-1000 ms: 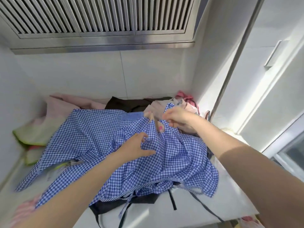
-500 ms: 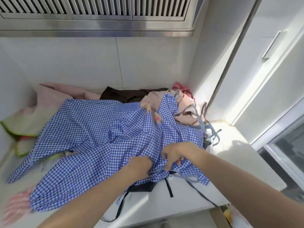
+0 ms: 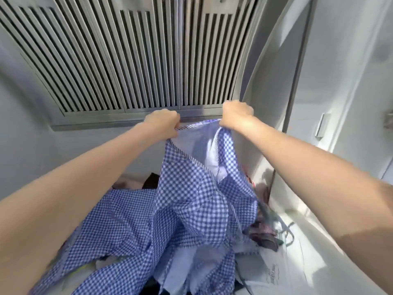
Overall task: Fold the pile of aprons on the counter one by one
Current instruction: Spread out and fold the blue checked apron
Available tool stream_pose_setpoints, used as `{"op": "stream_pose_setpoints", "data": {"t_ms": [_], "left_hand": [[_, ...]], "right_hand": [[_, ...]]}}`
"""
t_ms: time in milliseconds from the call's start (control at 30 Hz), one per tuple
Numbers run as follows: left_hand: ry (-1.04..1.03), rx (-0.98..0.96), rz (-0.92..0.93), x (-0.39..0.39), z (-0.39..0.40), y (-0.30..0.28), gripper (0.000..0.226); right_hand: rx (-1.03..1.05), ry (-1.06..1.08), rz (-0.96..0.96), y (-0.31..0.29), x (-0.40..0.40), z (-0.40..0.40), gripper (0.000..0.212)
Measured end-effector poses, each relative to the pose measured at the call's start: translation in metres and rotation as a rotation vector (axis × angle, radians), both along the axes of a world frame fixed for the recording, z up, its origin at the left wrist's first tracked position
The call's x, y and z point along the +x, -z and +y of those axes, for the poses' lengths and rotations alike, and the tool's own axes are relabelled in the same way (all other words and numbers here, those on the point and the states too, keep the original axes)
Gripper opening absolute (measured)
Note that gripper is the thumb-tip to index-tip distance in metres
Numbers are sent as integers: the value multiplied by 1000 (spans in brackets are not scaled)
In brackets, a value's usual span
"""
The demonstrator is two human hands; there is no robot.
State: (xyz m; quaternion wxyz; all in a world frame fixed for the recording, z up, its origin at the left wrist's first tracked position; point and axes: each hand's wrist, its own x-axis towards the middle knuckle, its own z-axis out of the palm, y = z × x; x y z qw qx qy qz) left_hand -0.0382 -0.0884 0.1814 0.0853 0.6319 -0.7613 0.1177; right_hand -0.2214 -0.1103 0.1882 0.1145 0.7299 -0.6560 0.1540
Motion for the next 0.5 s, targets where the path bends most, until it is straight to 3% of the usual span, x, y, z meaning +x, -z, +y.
{"op": "stream_pose_setpoints", "data": {"t_ms": [67, 133, 267, 333, 400, 500], "left_hand": [[-131, -61, -20, 20, 3, -33, 20], [-241, -56, 45, 38, 6, -60, 13], [-296, 123, 473, 56, 21, -78, 23], [-255, 224, 608, 53, 39, -81, 17], [-155, 284, 855, 45, 42, -87, 31], [22, 249, 1220, 16, 43, -110, 40]], "right_hand": [[-62, 14, -4, -39, 3, 5, 25], [4, 12, -71, -59, 5, 8, 10], [731, -185, -671, -46, 17, 24, 27], [886, -290, -1038, -34, 22, 24, 40], [805, -299, -1390, -34, 22, 13, 38], [370, -248, -1442, -68, 14, 0, 26]]}}
